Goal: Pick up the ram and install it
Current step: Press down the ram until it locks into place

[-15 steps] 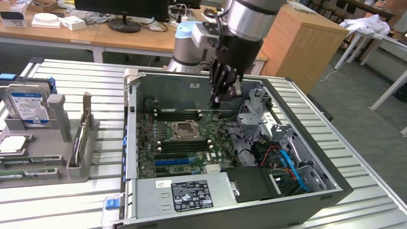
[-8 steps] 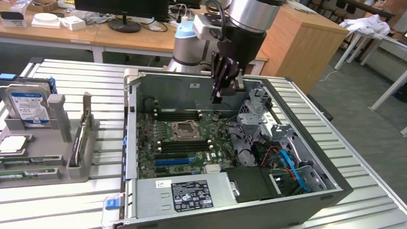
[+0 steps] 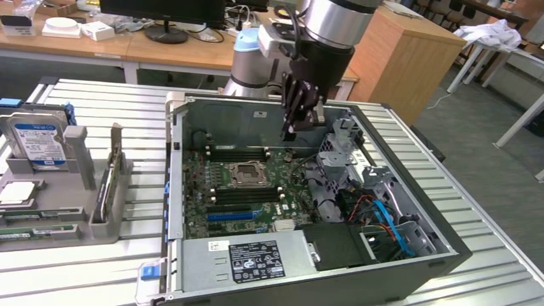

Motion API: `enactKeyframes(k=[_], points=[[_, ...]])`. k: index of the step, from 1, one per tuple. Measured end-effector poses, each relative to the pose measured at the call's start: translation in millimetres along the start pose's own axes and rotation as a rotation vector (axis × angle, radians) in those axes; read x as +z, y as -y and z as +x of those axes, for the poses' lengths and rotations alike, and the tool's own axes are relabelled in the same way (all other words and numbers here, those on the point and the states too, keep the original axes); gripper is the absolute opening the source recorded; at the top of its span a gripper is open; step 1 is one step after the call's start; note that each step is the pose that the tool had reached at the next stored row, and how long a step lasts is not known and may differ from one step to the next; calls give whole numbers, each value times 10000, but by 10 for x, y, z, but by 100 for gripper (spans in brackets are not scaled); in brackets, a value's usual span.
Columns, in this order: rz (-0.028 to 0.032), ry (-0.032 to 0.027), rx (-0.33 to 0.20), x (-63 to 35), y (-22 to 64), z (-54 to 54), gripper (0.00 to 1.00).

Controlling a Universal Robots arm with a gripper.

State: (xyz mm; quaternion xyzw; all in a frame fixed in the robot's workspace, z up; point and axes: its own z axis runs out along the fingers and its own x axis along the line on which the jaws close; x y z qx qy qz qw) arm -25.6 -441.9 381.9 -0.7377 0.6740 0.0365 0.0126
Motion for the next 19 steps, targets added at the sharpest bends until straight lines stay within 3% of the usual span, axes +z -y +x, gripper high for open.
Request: enactKeyframes(k=[19], points=[[1,11,2,342,7,65,10]])
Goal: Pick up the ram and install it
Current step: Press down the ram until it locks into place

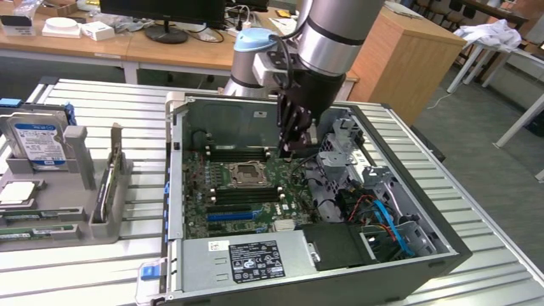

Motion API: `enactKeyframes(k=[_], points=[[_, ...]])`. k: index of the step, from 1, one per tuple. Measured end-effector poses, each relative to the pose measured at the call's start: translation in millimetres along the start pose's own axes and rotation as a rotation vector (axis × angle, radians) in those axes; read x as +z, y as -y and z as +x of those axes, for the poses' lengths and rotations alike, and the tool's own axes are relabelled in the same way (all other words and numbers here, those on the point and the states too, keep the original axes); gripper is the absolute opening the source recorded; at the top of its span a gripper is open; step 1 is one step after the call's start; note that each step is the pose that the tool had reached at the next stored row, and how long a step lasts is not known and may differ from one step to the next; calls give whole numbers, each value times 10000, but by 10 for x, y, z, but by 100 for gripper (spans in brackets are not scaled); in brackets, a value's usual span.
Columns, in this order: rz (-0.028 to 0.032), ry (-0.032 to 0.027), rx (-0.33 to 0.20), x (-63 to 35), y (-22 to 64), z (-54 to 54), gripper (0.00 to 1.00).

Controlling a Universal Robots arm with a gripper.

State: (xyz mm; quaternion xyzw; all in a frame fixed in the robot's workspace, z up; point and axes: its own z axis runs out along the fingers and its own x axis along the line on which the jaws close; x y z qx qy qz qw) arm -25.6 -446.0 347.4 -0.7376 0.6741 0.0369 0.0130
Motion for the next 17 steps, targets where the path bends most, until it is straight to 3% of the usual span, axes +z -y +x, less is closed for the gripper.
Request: enactKeyframes(k=[17], points=[[-7,2,1,309,12,22,10]])
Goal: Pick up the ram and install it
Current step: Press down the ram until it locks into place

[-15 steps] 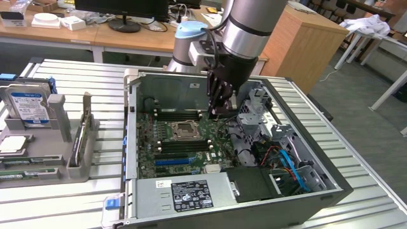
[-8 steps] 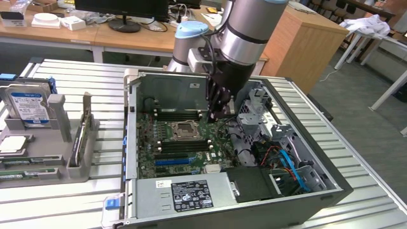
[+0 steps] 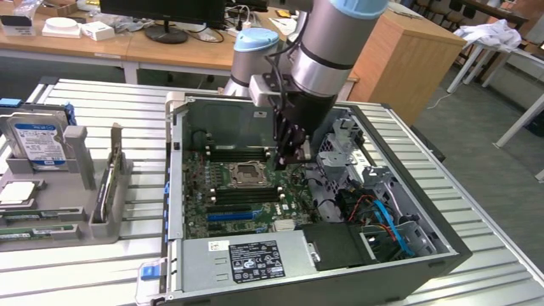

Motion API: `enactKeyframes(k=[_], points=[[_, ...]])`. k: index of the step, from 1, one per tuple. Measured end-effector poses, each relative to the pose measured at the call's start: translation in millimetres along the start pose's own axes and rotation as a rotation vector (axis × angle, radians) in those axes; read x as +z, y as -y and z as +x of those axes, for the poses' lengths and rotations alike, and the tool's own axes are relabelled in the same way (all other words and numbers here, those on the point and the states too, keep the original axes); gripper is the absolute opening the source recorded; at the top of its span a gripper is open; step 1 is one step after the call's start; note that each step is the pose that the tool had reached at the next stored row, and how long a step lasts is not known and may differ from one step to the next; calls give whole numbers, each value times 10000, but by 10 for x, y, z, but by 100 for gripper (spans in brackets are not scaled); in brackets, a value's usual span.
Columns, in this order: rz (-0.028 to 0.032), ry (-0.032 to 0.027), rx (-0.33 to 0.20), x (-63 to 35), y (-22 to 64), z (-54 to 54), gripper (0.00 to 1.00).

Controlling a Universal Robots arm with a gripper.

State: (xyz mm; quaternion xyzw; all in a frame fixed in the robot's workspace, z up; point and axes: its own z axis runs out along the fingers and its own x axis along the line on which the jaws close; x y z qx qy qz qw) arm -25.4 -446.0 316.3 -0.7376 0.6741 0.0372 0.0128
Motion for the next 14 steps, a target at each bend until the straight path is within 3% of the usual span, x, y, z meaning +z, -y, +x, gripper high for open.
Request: enactKeyframes(k=[14], points=[[0,-1,0,253,8,18,10]])
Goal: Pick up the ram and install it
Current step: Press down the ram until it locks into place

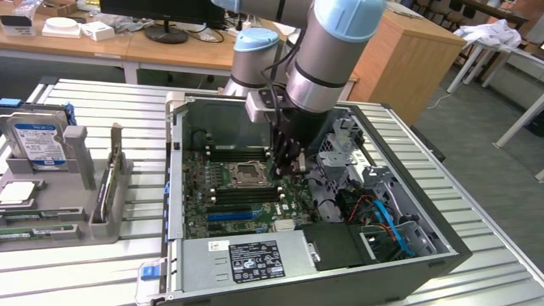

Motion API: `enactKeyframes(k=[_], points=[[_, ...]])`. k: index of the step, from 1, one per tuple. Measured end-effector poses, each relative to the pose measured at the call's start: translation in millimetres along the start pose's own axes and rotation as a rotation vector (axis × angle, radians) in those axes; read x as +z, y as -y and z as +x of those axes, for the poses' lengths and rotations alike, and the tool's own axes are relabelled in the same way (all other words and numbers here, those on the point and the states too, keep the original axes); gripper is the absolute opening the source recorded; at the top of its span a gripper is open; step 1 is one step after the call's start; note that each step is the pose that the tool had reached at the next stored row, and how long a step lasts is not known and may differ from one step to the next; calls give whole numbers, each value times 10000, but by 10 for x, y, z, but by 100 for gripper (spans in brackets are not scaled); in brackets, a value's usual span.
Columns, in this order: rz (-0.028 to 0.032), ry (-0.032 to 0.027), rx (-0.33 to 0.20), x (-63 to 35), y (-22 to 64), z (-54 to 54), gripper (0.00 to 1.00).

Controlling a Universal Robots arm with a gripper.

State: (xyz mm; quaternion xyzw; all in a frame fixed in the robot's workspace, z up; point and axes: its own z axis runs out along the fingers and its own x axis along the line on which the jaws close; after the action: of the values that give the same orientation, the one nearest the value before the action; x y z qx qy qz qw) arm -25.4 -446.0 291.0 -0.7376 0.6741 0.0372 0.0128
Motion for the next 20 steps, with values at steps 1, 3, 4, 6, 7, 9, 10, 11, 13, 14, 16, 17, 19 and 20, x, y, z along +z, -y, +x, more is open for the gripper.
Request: enactKeyframes(k=[1,3,4,6,7,9,10,11,13,14,16,17,19,20], points=[[0,-1,0,18,0,1,10],[-1,0,0,55,2,4,10],[0,0,0,73,2,5,10],[0,0,0,109,3,8,10],[0,1,0,127,4,9,10],[0,0,0,164,5,12,10],[0,0,0,182,6,13,10],[0,0,0,200,6,14,10],[0,0,0,236,7,17,10],[0,0,0,255,8,19,10],[-1,0,0,291,9,21,10],[0,1,0,309,10,22,10],[0,0,0,345,11,25,10],[0,0,0,363,11,26,10]])
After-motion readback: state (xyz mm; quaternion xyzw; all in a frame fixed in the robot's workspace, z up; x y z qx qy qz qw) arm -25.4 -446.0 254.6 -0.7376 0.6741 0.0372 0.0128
